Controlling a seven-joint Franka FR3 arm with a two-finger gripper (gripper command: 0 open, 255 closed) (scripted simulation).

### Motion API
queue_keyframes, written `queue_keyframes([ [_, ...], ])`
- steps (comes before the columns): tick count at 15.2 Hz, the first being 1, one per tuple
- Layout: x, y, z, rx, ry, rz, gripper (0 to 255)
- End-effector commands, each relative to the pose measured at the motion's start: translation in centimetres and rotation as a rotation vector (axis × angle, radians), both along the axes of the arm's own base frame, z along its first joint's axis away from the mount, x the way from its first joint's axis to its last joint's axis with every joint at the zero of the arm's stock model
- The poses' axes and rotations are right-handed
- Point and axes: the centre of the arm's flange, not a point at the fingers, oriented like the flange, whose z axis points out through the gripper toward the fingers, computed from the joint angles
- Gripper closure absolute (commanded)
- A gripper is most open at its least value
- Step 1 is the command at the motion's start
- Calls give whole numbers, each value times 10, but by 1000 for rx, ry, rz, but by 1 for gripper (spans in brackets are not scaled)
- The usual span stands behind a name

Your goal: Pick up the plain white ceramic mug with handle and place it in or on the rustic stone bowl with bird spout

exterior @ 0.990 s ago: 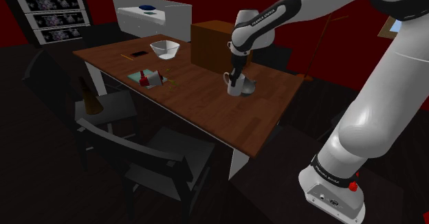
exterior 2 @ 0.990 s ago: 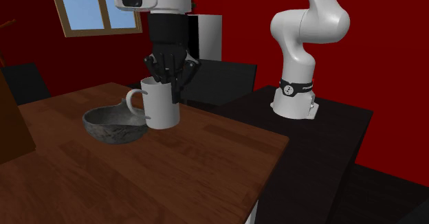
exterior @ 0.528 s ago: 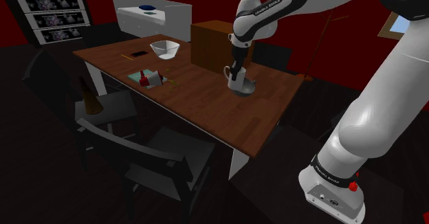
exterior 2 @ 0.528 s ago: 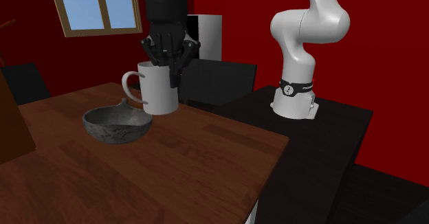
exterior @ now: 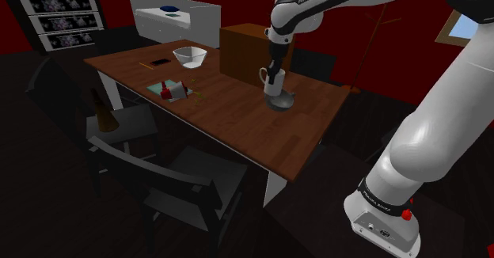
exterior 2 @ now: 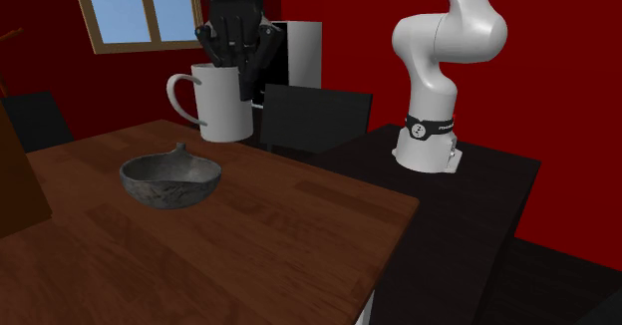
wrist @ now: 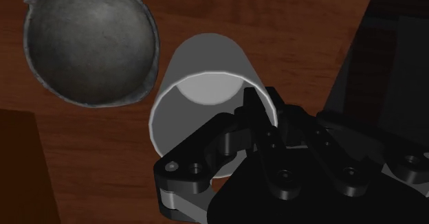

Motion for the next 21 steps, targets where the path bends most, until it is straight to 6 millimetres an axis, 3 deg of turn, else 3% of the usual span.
queue_keyframes([
  [1,9,-17,5,0,0,0,255],
  [11,71,-136,27,0,0,0,255],
  [21,71,-136,-26,0,0,0,255],
])
